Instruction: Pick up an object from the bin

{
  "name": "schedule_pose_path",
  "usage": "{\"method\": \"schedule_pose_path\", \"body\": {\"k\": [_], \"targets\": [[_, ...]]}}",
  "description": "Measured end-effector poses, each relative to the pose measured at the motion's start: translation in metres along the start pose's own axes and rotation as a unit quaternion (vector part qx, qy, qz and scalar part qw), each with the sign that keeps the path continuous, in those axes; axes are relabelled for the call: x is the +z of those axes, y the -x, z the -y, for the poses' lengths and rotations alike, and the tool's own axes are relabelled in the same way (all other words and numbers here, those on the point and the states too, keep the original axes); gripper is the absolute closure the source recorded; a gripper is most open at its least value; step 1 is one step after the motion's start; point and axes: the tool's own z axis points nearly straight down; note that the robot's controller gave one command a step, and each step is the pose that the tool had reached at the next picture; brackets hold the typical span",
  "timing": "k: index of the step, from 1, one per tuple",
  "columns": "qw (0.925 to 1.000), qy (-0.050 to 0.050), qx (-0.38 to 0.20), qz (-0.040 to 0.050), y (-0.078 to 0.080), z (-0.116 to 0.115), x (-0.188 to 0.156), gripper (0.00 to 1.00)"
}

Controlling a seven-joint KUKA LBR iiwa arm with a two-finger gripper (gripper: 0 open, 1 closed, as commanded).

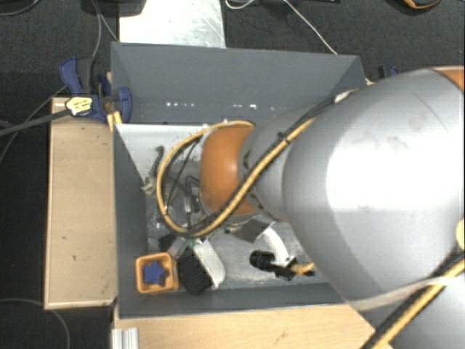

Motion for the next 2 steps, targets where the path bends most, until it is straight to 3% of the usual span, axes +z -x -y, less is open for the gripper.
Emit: {"method": "schedule_pose_path", "body": {"k": [1, 2], "targets": [[0.9993, -0.002, -0.035, -0.0063, 0.0060, 0.0072, -0.0022, 1.00], [0.9994, -0.002, -0.035, -0.0063, 0.0060, 0.0072, -0.0022, 1.00]]}}
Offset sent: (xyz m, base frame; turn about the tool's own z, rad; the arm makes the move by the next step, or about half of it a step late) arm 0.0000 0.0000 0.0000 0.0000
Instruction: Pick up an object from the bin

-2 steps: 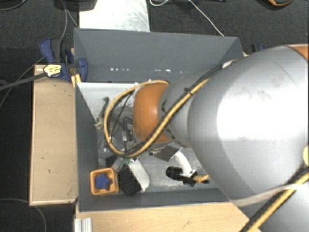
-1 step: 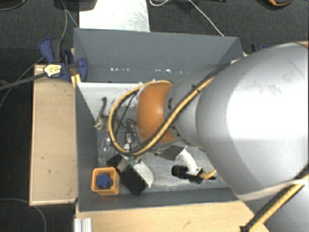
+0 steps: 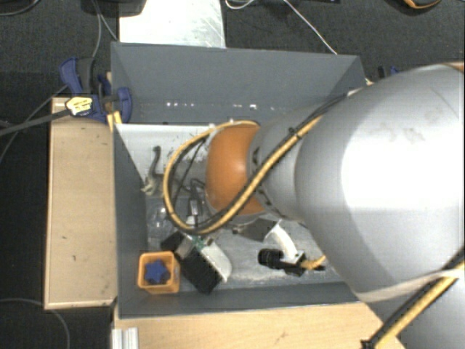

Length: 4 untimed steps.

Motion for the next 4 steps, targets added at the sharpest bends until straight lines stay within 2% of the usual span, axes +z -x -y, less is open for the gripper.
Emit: {"method": "schedule_pose_path", "body": {"k": [4], "targets": [[1.0000, -0.002, -0.001, 0.0010, 0.001, 0.002, -0.038, 1.00]]}}
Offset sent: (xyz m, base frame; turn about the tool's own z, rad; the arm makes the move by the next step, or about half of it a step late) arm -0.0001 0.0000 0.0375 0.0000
